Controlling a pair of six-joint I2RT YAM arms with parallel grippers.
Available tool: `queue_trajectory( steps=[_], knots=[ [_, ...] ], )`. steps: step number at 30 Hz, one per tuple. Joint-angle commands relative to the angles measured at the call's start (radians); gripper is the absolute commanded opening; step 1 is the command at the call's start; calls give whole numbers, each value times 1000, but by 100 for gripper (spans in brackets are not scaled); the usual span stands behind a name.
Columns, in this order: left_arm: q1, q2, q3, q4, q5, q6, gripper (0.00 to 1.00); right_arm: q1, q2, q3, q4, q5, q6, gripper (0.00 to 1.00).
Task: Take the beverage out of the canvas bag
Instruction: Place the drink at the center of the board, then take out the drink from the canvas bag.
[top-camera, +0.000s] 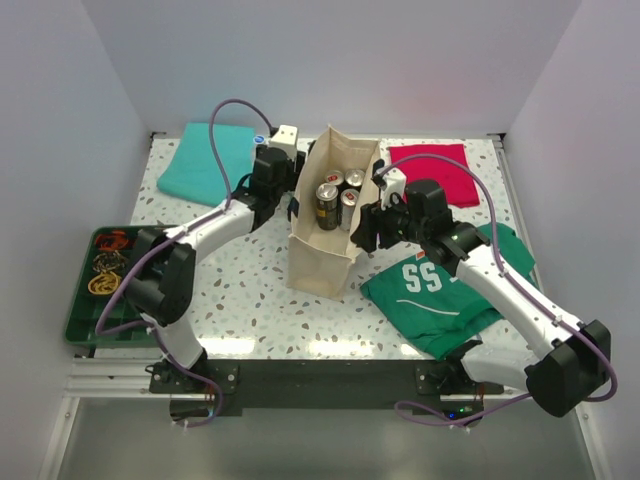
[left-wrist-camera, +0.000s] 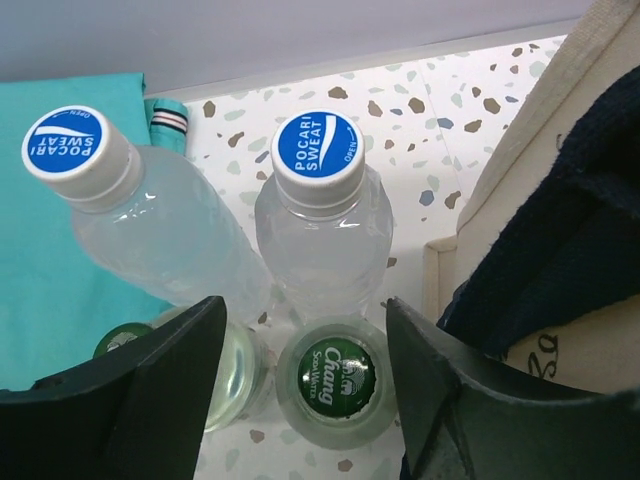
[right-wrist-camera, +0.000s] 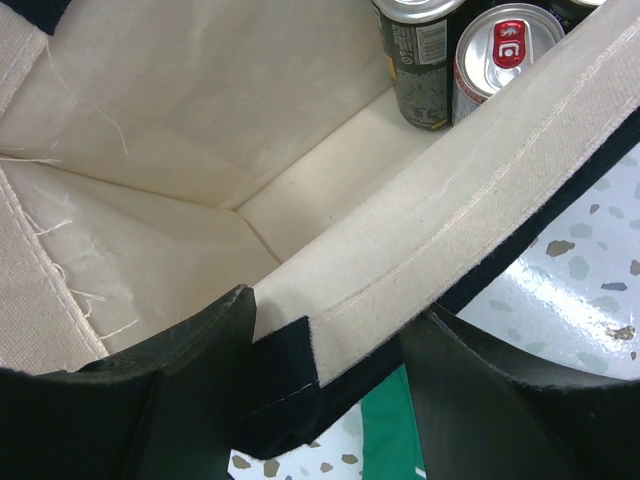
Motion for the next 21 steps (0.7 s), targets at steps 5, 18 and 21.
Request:
queue_trajectory(
  steps=[5,18,21],
  knots=[
    [5,-185,102,-112,37,-8,82,4,-24,41,-3,34,-1,62],
    [-43,-246,390,-506,551,116,100,4,-98,-17,59,66,27,61],
    [-84,-189,459,-570,589,154,100,4,-118,-22,54,83,18,61]
  ],
)
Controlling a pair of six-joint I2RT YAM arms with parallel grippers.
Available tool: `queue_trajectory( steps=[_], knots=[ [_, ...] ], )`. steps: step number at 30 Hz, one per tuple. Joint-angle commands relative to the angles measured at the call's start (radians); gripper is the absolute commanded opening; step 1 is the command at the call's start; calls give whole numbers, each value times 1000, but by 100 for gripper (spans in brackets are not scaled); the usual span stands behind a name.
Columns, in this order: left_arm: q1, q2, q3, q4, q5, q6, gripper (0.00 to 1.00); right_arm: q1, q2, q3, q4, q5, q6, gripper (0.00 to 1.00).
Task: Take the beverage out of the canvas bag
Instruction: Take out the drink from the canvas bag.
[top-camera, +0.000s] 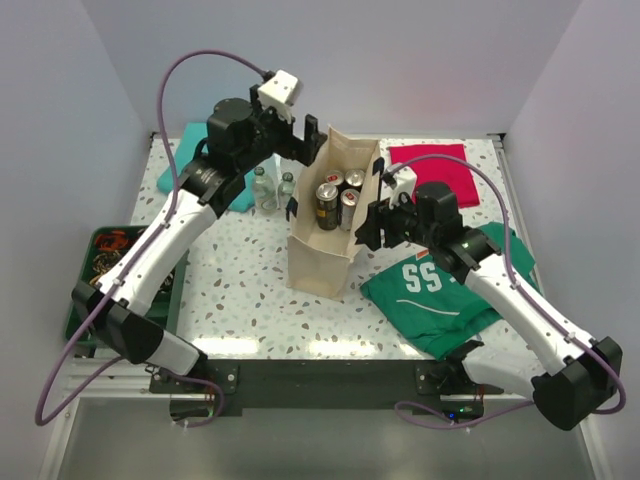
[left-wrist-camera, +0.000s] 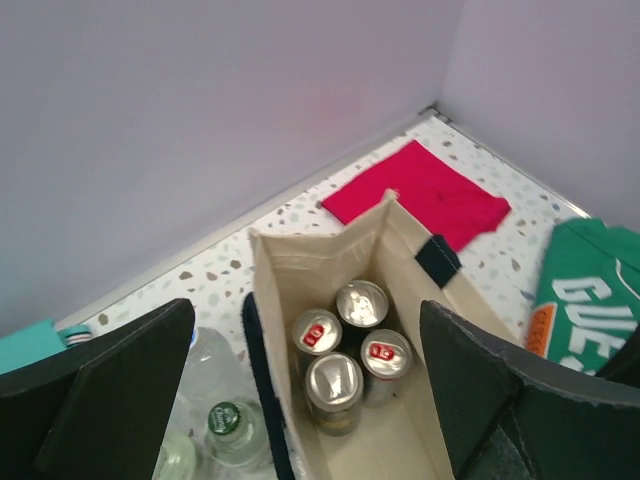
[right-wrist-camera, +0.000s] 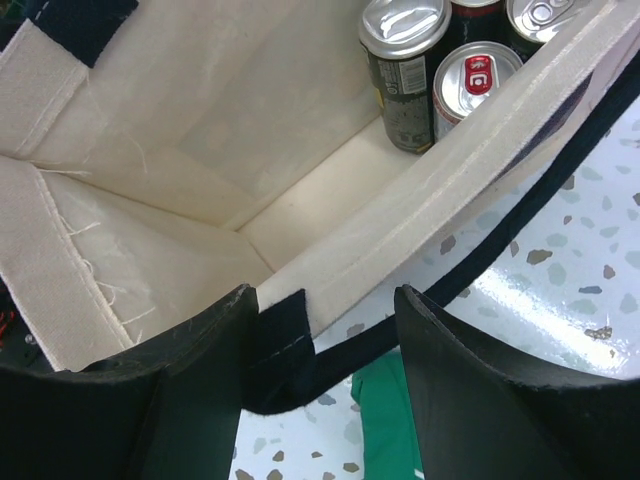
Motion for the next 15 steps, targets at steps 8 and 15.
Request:
queue_trajectory(
  steps=[8,15],
  knots=[
    [-133,255,231,-329,125,133,100,3,-58,9,-38,101,-34,61],
    [-134,313,218,-340,69,104,100,3,-81,3,-52,127,-34,61]
  ],
)
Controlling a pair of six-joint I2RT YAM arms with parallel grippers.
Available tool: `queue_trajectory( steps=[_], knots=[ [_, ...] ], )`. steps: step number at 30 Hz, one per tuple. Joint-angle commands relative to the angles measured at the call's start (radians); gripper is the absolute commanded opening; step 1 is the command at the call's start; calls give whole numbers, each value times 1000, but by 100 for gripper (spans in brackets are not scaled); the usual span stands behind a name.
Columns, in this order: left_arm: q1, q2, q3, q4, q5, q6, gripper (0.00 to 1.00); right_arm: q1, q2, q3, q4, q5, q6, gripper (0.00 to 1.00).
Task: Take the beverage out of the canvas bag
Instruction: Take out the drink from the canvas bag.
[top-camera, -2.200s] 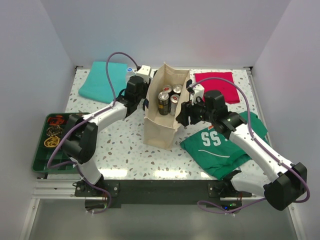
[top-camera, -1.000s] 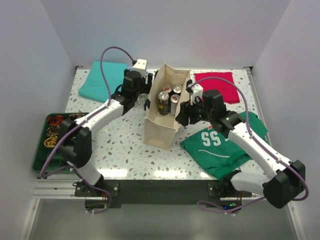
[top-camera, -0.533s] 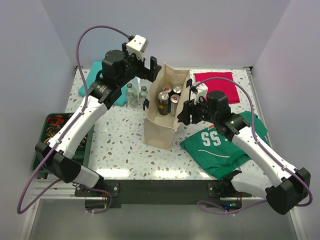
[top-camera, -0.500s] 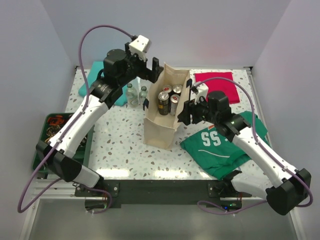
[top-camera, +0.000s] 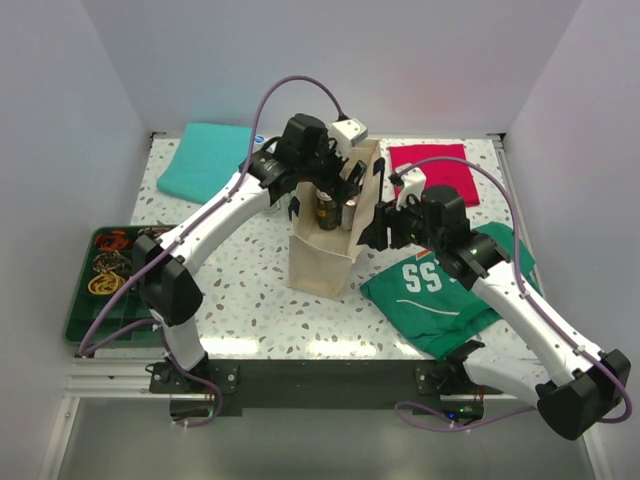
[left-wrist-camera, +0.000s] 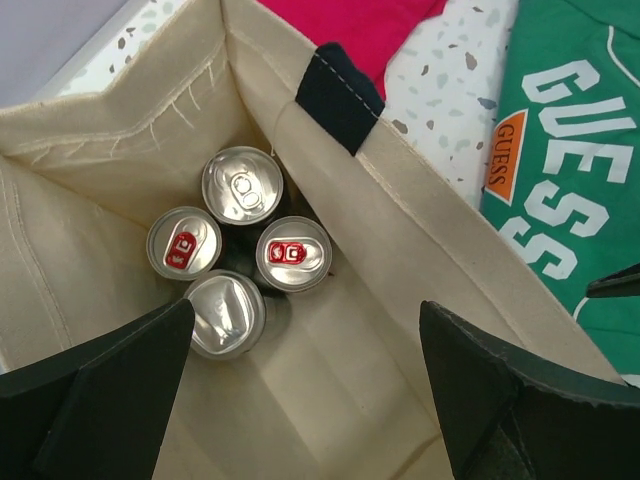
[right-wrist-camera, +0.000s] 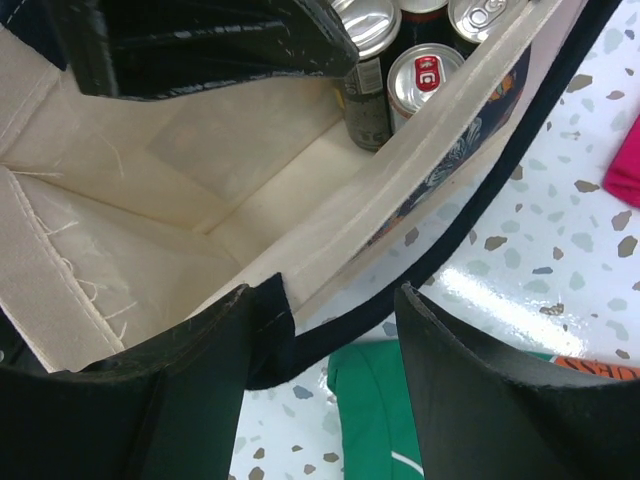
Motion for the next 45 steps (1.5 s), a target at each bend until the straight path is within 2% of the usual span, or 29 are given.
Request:
queue_trajectory(
  steps=[1,13,17,26,34,39,45],
  knots=[
    [2,10,38,-12,-42,-6,100,3,-23,5,-12,39,-15,61],
    [5,151,88,-51,-87,-47,100,2,-9,5,3,24,-17,61],
    [14,203,124,-75,-151,-57,100,3,2,6,2,16,-18,61],
    [20,191,98,-51,-272,-107,100,2,17,6,6,13,-26,62],
    [24,211,80,-112,-292,-124,100,3,34,8,14,7,-29,62],
    [39,173,14,-52,-273,-141,100,2,37,6,14,4,-29,62],
    [51,182,9,-43,-257,-147,100,3,37,0,19,4,-30,62]
  ],
)
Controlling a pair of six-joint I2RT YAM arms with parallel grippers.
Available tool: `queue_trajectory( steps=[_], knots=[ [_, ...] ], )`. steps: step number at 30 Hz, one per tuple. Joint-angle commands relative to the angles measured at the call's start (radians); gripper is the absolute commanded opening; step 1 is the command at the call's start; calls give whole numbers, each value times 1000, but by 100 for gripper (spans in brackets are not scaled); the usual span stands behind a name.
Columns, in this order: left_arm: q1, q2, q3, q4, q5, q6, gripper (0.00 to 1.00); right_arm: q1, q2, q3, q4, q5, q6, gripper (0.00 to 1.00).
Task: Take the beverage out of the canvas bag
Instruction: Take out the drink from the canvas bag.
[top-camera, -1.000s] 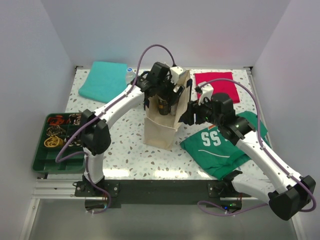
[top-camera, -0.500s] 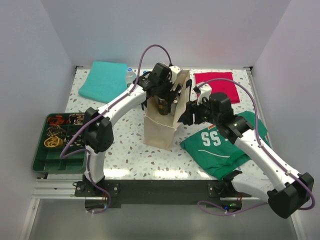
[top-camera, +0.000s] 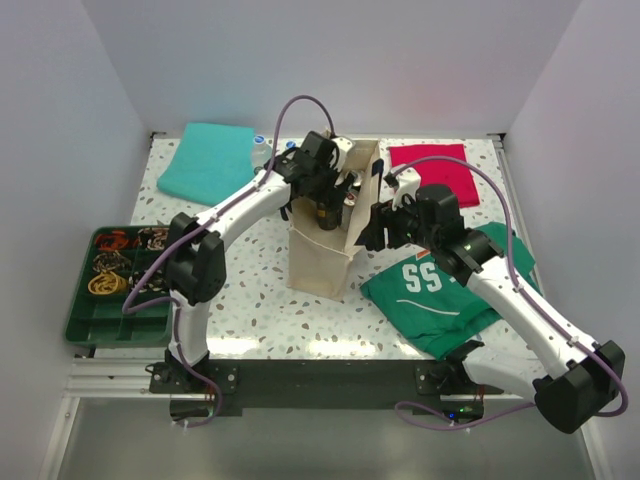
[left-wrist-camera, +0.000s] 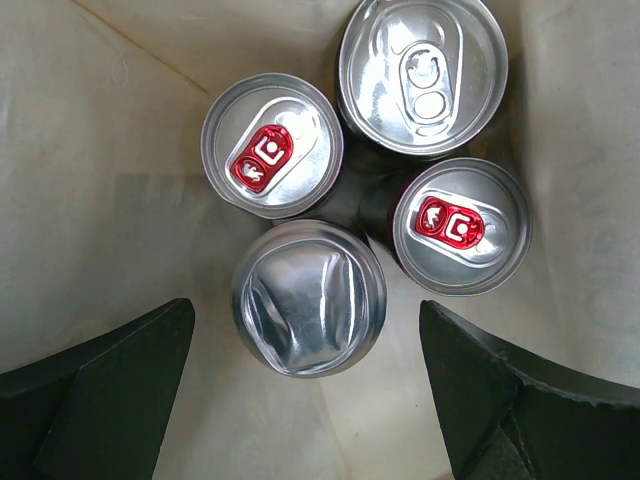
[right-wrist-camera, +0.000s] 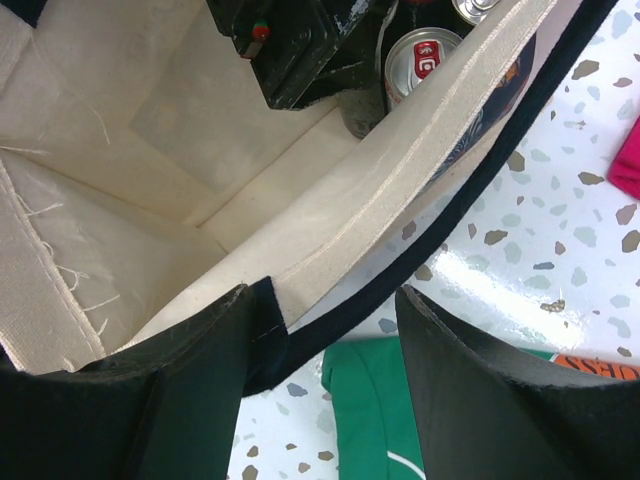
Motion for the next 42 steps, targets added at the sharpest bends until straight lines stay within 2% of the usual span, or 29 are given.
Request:
queue_trajectory(
  steps=[1,7,9,13,15,20,29,31,32,37,38,39,40,42],
  knots=[
    [19,-27,-4,40,3,-15,100,2,2,-1,16,-3,-19,62],
    [22,-22,2,81,35,-17,99,3,9,-4,22,-4,-18,62],
    [23,-13,15,75,41,-14,95,2,9,-6,21,-4,-19,62],
    [22,7,38,63,41,-12,93,2,11,-8,19,0,-21,62],
    [22,8,36,61,43,-14,88,2,11,-8,18,0,-21,62],
    [23,8,19,75,47,-18,85,3,11,-9,21,2,-21,62],
    [23,19,16,68,80,-18,64,2,12,-12,21,5,-22,62],
    [23,19,19,61,77,-18,56,2,9,-12,21,2,-22,62],
    [22,18,19,60,78,-18,48,2,11,-12,22,3,-22,62],
    [22,-2,12,66,83,-21,35,2,11,-11,25,2,-21,62],
    [22,-1,13,60,92,-20,23,2,12,-11,27,0,-21,62],
    [22,-2,21,57,95,-20,17,2,12,-9,27,0,-18,62],
    [22,-4,22,48,98,-20,1,3,11,-9,25,-1,-18,62],
    [22,-13,21,43,104,-18,0,2,9,-11,27,-1,-16,62]
  ],
)
